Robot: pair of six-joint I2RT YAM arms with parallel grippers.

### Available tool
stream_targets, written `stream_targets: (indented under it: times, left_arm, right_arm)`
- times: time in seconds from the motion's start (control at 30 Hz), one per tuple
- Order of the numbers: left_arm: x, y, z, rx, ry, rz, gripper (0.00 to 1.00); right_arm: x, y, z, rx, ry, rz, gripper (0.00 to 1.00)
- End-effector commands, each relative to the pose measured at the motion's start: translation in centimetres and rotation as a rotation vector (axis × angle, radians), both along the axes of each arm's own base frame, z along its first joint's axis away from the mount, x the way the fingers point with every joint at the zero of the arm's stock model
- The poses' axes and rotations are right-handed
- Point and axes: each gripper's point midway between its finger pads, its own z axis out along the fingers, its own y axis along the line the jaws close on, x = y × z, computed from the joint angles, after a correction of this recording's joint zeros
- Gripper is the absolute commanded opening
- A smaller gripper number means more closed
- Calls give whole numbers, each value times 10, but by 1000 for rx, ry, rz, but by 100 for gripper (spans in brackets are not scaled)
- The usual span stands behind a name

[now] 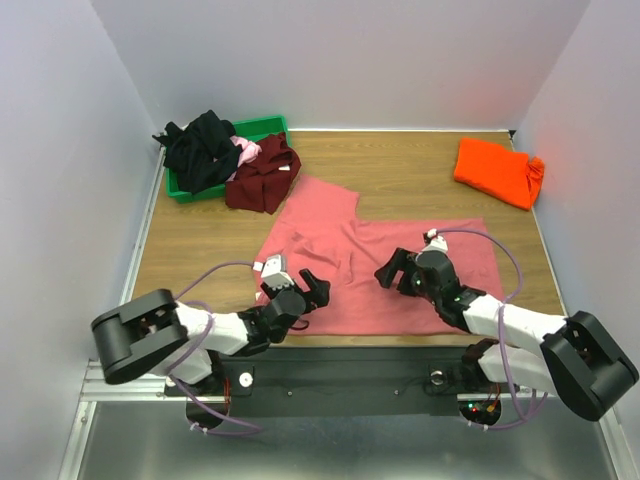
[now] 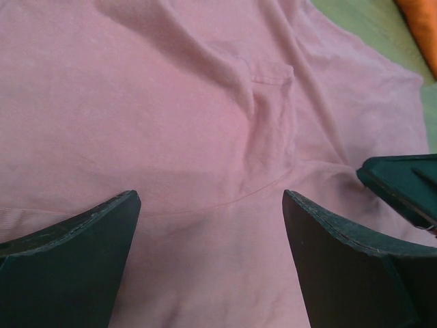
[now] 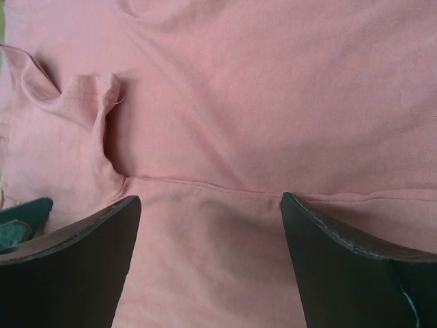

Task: Fold and stack the t-shirts
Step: Fold the tshirt

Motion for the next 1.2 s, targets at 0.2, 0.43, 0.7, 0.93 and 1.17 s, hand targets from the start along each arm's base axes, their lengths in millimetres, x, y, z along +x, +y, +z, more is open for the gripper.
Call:
stream_targets:
  times: [0.2, 0.43, 0.7, 0.93, 1.17]
  left_arm:
    - [4, 41, 6, 267, -28, 68, 99]
    - [53, 16, 83, 253, -220, 64, 99]
    - [112, 19, 118, 244, -297, 83, 99]
    - [138, 7, 136, 254, -340, 40, 99]
    - [159, -8, 159, 229, -376, 5, 99]
  right_arm:
    - [14, -23, 26, -117, -75, -87, 94]
    - [60, -44, 66, -215, -205, -237, 100]
    - [98, -102, 62, -193, -205, -373, 100]
    - [101, -151, 35, -202, -133, -496, 100]
    - [102, -175, 10, -109, -49, -539, 100]
